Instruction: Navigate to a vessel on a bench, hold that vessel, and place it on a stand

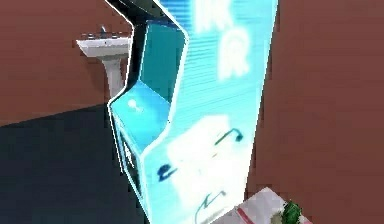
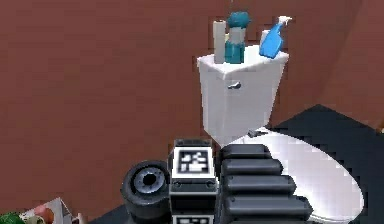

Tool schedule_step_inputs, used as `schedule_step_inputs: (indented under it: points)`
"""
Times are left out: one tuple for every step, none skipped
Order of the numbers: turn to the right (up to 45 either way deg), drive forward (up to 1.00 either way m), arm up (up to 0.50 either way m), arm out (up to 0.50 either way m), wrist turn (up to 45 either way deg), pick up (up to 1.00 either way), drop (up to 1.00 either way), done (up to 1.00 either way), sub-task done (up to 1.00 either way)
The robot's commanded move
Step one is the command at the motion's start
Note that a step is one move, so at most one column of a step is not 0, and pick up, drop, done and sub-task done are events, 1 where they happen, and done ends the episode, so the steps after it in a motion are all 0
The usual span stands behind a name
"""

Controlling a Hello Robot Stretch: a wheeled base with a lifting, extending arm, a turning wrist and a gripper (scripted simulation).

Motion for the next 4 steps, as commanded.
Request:
schedule_step_inputs:
  points:
    - [45.0, 0.0, 0.0, 0.0, 0.0, 0.0, 0.0, 0.0, 0.0]
    - [24.0, 0.0, 0.0, 0.0, 0.0, 0.0, 0.0, 0.0, 0.0]
    - [0.0, 0.2, 0.0, 0.0, 0.0, 0.0, 0.0, 0.0, 0.0]
    - [-45.0, 0.0, 0.0, 0.0, 0.0, 0.0, 0.0, 0.0, 0.0]
